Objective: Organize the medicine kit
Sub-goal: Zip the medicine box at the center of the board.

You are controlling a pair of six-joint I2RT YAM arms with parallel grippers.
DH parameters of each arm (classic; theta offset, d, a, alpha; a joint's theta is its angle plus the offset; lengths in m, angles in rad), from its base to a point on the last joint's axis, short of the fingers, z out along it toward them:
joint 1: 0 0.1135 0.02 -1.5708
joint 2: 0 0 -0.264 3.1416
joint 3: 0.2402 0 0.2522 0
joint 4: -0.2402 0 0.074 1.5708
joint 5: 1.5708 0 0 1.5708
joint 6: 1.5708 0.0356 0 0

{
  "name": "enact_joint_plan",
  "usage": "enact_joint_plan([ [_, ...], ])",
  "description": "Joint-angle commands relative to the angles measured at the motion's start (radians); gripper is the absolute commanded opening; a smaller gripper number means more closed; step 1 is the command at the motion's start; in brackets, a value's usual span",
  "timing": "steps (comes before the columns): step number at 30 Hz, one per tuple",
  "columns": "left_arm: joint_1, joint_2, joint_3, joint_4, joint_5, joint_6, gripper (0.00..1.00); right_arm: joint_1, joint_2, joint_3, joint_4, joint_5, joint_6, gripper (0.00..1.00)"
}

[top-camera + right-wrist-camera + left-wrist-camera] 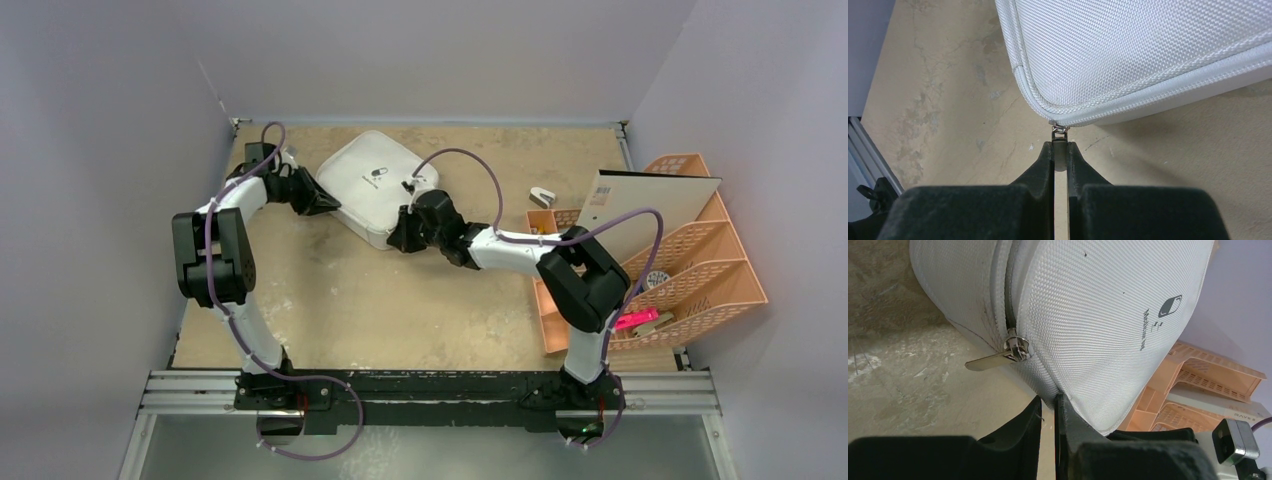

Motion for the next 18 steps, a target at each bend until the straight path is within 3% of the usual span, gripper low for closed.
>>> enact_joint_plan([
  [1, 0.036, 0.021, 0.040, -0.002, -0.170, 0.069, 0.11, -0.063, -0.026, -0.016, -0.014, -0.005, 0.020, 0.00],
  [6, 0.036, 0.012, 0.049, -0.009, -0.152, 0.068, 0.14, -0.083, -0.030, -0.030, 0.075, -0.133, 0.112, 0.00],
  [11, 0.008, -0.153, -0.005, 0.006, -0.138, 0.045, 0.39, -0.079, 0.023, 0.009, 0.112, -0.171, 0.186, 0.00],
  [15, -0.076, -0.309, -0.166, 0.087, -0.136, -0.022, 0.47, -0.075, 0.040, 0.025, 0.102, -0.175, 0.190, 0.00],
  [18, -0.162, -0.329, -0.264, 0.202, -0.118, -0.127, 0.48, -0.067, 0.045, 0.025, 0.105, -0.169, 0.190, 0.00],
])
